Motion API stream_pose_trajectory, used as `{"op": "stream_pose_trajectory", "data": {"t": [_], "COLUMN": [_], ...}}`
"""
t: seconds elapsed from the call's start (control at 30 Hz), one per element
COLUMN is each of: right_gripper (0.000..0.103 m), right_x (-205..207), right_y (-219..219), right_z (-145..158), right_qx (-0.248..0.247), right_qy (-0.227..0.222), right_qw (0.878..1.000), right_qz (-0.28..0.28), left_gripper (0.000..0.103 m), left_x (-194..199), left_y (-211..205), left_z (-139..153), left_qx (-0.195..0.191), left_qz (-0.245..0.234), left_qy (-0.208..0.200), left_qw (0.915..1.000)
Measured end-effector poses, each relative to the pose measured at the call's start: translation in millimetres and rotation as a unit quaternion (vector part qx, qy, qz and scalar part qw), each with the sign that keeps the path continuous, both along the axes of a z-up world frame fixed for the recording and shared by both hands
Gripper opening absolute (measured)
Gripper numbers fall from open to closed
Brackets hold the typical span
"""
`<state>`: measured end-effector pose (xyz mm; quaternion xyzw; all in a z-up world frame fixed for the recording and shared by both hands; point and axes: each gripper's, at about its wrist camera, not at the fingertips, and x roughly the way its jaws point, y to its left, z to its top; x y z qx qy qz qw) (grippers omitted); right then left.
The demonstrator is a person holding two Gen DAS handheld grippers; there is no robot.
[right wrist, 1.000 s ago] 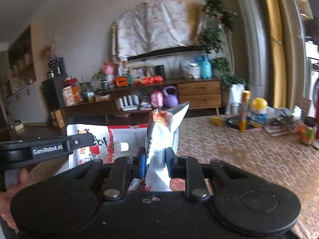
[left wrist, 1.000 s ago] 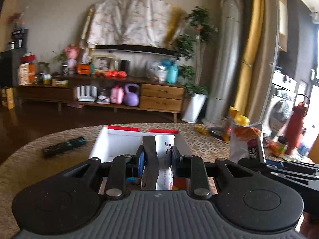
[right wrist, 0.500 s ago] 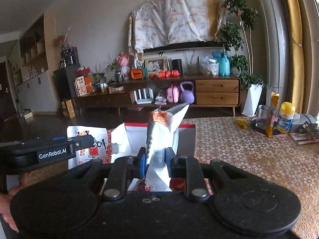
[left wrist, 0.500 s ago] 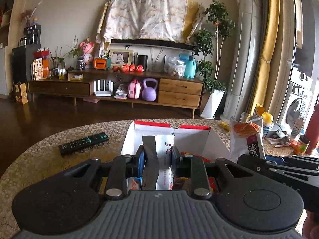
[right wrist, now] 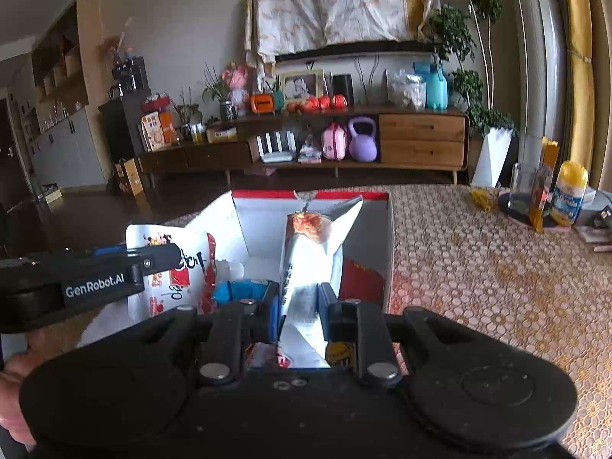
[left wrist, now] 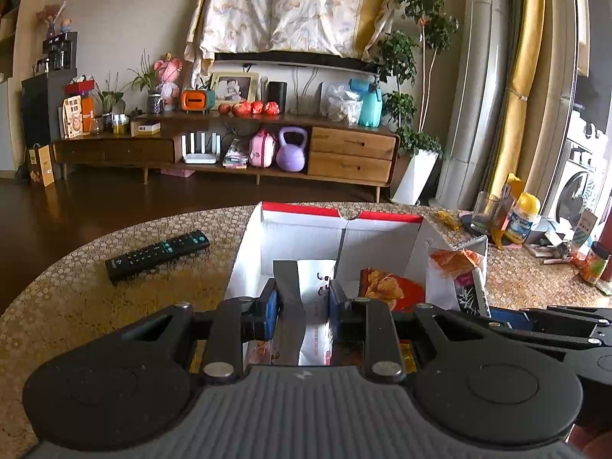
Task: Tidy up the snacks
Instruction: 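Carry the pouch and foil packet over the open white box, then open both tools to drop the pouch and foil packet into the box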
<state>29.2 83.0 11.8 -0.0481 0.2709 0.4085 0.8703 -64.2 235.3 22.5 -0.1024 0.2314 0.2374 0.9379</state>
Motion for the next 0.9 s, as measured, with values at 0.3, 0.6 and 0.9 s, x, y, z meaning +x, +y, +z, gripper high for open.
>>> {"op": "stream_pose_trajectory", "data": {"t": [0.3, 0.6, 0.9], "right_gripper": [0.020, 0.022, 0.024], "right_x": [2.5, 1.9, -0.9], "right_y": [5.7, 3.9, -7.2], "right_z": [-10.6, -13.5, -8.2], "right_qx": [-0.020, -0.022, -0.005], "right_qy": [0.013, 0.015, 0.021], "right_qw": [1.000, 1.000, 1.000], "right_qz": [0.000, -0.004, -0.013], "left_gripper": [0.026, 0.026, 0.026], "left_x": [9.0, 12.8, 13.5], "left_y": [2.2, 1.5, -1.4], "left_z": [-10.6, -13.5, -14.6], "left_qx": [-0.005, -0.003, 0.007], "left_qz": [-0.003, -0.003, -0.007], "left_qy": [0.018, 0.022, 0.027], "left_qw": [0.9998, 0.9998, 0.9996]}}
